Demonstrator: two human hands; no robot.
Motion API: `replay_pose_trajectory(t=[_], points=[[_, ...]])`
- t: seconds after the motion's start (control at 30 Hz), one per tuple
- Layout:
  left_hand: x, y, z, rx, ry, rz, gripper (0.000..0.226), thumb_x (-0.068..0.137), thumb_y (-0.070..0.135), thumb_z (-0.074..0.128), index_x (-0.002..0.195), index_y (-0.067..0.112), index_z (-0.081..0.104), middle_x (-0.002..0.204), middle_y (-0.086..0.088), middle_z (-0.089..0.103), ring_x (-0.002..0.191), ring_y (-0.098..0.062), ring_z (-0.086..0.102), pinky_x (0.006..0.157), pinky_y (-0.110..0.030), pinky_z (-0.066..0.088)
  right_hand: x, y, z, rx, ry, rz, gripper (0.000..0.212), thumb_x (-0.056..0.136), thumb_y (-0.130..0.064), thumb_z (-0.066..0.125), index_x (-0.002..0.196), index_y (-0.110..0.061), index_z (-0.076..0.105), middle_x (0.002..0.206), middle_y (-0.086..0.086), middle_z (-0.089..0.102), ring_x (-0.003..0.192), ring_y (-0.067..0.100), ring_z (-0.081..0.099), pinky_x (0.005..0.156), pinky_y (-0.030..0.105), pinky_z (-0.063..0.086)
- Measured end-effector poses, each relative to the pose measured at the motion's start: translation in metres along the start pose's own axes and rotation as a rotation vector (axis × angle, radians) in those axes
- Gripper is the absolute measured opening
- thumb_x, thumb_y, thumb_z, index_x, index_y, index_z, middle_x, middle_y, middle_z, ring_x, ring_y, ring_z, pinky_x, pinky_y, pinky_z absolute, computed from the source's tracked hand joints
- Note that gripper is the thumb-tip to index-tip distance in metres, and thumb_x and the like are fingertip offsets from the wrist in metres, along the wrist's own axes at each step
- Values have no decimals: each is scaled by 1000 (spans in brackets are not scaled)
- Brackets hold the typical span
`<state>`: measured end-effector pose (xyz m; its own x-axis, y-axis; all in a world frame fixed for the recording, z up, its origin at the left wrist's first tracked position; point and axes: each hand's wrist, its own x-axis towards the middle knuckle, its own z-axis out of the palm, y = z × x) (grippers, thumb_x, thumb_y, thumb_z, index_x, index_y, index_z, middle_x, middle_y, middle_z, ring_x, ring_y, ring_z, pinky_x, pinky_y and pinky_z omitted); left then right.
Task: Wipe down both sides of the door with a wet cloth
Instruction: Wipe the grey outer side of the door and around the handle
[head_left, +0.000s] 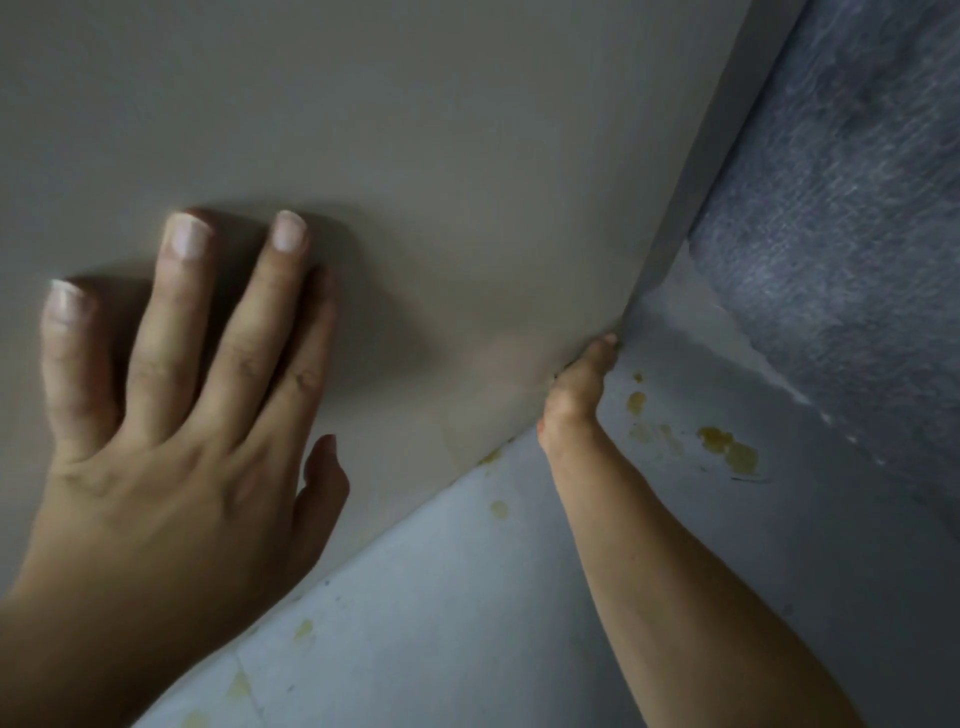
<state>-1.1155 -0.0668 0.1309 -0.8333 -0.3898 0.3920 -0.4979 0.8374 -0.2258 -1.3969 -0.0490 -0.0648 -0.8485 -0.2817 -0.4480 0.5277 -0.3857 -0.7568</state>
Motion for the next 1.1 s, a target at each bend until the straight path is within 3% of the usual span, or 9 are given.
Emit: replay_pose_trajectory(t=[0.27,0.37,0.5,0.57,0.67,0.73,0.87,0.93,1.1], points=[[-1,-2,-2,5,10,21,81,93,35,39,165,11,11,175,-9,2,157,-46,13,113,-79,22,-39,41,-7,26,27,146,51,112,-34,29,153,-6,38,154,15,47,139,31,48,121,45,34],[-1,-3,0,9,15,26,81,93,36,38,165,11,11,175,-8,1,158,-46,12,113,-79,23,-29,6,11,-12,20,-64,57,111,-40,29,156,-6,29,163,16,32,147,31,38,124,47,28],[-1,-3,2,-16,8,17,81,93,36,37,166,11,10,175,-7,0,158,-45,12,113,-79,23,-66,-6,21,-216,-136,-302,97,89,-70,30,163,-16,-2,171,-3,-4,157,9,5,127,28,7],[-2,-2,0,-15,15,29,80,94,34,36,165,10,11,175,-8,1,158,-45,13,113,-79,23,-72,13,12,-290,-117,-328,81,103,-57,29,162,-12,-4,170,-2,-9,156,6,-1,124,20,2],[-1,-3,-6,19,-3,65,78,95,33,34,165,8,9,175,-9,0,158,-44,10,114,-78,24,-61,25,6,-213,67,-77,60,112,-28,30,161,-1,7,171,12,3,156,20,16,127,31,11],[-3,-3,-9,57,-1,79,79,95,32,37,164,5,11,175,-11,2,159,-42,3,114,-77,25,-65,25,8,-260,65,-24,60,112,-29,31,160,1,9,170,14,5,156,21,17,127,35,12],[-7,-2,-10,85,46,79,81,93,33,41,163,3,17,174,-10,5,161,-35,-3,112,-77,27,-131,40,15,-495,-219,-513,81,104,-52,27,159,-3,-7,164,-5,-17,156,9,-12,126,26,-4],[-10,-5,-9,67,48,88,81,93,33,40,164,3,15,174,-11,5,161,-36,0,114,-76,27,-139,52,10,-597,-271,-645,78,106,-46,29,158,-1,-7,165,0,-17,157,12,-13,126,27,-4],[-20,-13,-10,111,66,129,83,89,32,41,163,3,18,174,-11,8,161,-35,5,124,-68,13,-107,56,-5,-524,-87,-88,63,112,-25,29,158,2,-5,169,14,-13,158,21,-6,127,30,-3]])
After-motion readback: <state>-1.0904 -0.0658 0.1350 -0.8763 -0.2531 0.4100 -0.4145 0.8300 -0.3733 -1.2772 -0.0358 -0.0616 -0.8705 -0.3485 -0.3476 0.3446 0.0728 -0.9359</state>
